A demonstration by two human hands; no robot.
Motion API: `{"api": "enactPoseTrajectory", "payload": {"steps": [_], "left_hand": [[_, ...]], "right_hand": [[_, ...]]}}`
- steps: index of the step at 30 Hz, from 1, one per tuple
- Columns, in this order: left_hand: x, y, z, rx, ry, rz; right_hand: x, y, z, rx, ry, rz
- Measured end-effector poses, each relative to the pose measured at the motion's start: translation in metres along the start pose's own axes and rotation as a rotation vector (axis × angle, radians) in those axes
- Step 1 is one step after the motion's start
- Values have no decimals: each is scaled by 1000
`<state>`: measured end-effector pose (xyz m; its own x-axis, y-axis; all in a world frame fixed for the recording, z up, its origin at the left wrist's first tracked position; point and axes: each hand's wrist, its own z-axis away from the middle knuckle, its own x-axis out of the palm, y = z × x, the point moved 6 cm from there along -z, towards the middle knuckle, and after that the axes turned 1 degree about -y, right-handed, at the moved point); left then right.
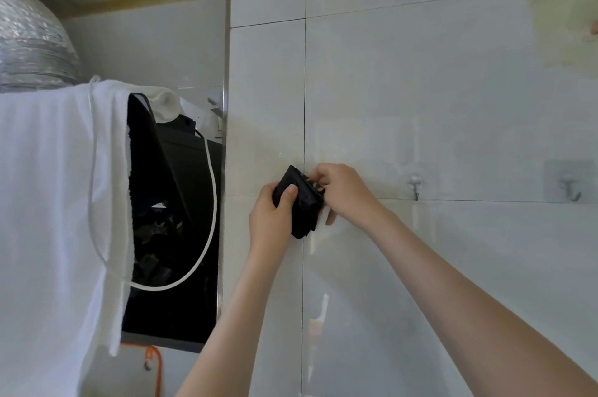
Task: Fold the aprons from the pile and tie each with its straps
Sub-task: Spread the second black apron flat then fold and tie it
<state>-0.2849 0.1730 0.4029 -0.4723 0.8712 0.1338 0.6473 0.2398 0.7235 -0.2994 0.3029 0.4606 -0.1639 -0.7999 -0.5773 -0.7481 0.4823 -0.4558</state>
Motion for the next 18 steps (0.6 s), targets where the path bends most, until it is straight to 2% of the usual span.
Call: {"api": "enactPoseTrajectory", "payload": {"steps": [5,8,10,12,15,18], "left_hand": [[-4,-11,31,64,-30,-148],[-6,-18,50,93,-93,-203],[-14,-23,70,74,-99,-251],[-20,-30,93,77,-97,-307],[-33,-52,131,98,-147,-398],[-59,-94,177,3,-245,-513]], "right_hand": [[5,18,36,-71,248,-62],[7,28,68,-170,438,3],[20,33,95,-197,497,43],[39,44,117,-124,458,-5],[80,57,149,-49,305,-21],[136,61,182,-20,70,-12]]}}
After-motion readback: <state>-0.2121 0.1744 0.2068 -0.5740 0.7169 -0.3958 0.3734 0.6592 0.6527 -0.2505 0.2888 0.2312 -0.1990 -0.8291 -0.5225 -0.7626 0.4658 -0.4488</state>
